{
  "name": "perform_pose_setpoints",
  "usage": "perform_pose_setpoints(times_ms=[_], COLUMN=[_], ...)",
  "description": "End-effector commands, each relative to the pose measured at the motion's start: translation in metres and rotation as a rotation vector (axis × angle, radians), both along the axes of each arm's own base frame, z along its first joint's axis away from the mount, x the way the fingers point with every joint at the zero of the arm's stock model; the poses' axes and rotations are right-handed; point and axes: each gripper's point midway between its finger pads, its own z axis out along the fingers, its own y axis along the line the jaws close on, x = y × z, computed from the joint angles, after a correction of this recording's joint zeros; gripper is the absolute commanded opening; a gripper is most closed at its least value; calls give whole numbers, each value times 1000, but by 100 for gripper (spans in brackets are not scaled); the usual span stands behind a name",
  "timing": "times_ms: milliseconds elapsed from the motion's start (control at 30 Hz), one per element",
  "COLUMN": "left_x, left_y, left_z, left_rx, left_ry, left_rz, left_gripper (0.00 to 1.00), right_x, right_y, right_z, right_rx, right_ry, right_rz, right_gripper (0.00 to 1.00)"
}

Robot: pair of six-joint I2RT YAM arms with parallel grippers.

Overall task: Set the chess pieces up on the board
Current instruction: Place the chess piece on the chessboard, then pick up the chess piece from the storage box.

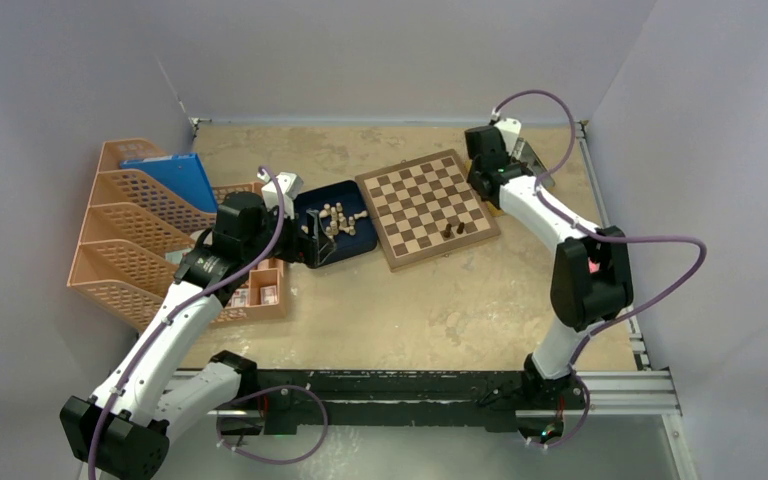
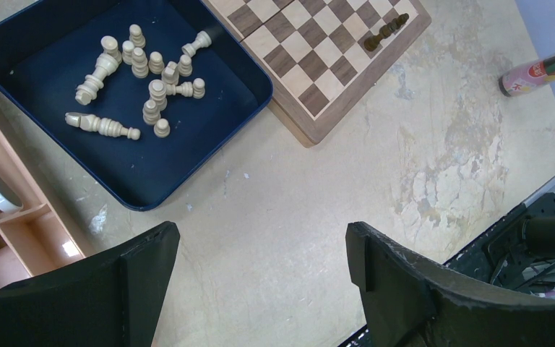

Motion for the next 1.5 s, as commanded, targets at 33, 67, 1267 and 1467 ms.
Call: perform_pose_setpoints(times_ms=[33, 67, 1267, 1467], left_x=[0, 0, 5, 5], left_y=[-5, -5, -7, -6], left_z=[11, 12, -1, 0], left_rx=[-26, -27, -10, -7], left_ry=[-35, -37, 4, 1], left_rz=[-23, -22, -21, -15], left_gripper=[86, 86, 86, 86], right_x=[39, 44, 92, 92], right_y=[-29, -34, -106, -106], right_z=[33, 32, -65, -62], right_rx=[-47, -44, -24, -20], right_ry=[-93, -91, 51, 48], right_rz=[-70, -77, -91, -86], right_gripper=[33, 33, 32, 29])
